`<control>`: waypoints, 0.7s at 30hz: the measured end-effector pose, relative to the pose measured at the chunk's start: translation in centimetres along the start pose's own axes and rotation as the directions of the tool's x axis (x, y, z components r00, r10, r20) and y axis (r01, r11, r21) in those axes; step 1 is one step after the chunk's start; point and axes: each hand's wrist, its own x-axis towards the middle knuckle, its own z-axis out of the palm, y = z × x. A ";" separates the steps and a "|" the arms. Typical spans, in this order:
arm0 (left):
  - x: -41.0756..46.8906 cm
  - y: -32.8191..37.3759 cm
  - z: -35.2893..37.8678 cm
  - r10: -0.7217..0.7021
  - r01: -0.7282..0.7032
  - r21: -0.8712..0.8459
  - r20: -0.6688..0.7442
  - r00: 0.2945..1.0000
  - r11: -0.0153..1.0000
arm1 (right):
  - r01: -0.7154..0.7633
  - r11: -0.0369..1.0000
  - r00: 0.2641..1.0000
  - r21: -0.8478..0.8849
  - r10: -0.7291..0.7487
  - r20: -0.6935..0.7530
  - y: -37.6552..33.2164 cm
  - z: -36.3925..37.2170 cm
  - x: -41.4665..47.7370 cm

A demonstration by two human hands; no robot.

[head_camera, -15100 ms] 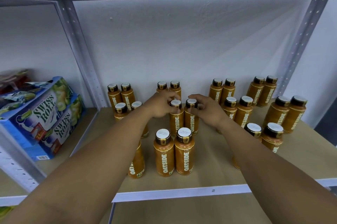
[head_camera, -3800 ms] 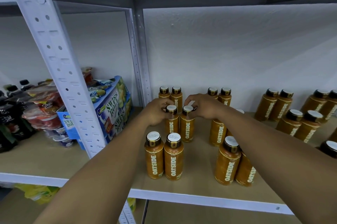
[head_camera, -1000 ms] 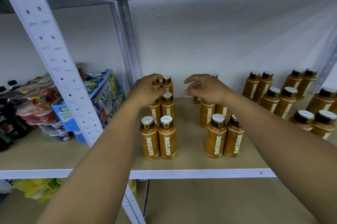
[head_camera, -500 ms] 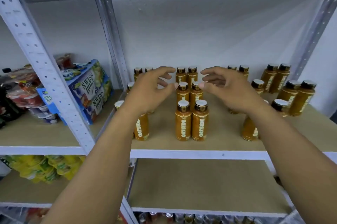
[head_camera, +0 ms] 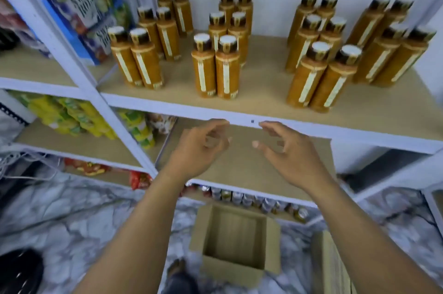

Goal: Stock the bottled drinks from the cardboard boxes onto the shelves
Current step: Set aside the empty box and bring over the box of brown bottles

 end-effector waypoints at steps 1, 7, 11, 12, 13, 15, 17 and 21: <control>-0.5 -1.2 0.9 -0.048 0.047 0.014 0.052 0.998 0.999 | -0.028 1.000 0.999 0.005 0.028 0.040 1.2 1.1 -0.6; -3.3 -11.4 7.2 -0.159 0.152 0.047 0.291 0.943 0.987 | -0.323 0.945 0.940 0.047 0.315 0.129 10.5 10.5 -4.9; -5.2 -20.9 12.9 -0.262 0.234 0.119 0.486 0.834 0.965 | -0.519 0.853 0.838 0.047 0.497 0.224 16.8 18.1 -8.9; -5.8 -23.5 14.4 -0.296 0.264 0.137 0.525 0.798 0.955 | -0.571 0.818 0.805 0.063 0.543 0.238 18.5 20.1 -9.8; -6.4 -26.1 15.9 -0.325 0.291 0.150 0.555 0.766 0.945 | -0.609 0.789 0.779 0.077 0.578 0.241 20.3 22.0 -10.6; -7.6 -31.4 19.0 -0.374 0.334 0.176 0.562 0.738 0.926 | -0.653 0.755 0.742 0.056 0.623 0.246 24.3 26.0 -12.0; -8.6 -37.0 22.3 -0.405 0.342 0.218 0.541 0.737 0.914 | -0.688 0.725 0.711 0.037 0.661 0.240 29.2 29.8 -13.2; -9.9 -48.4 29.5 -0.463 0.388 0.253 0.472 0.750 0.886 | -0.710 0.702 0.685 -0.048 0.705 0.184 41.0 37.1 -14.5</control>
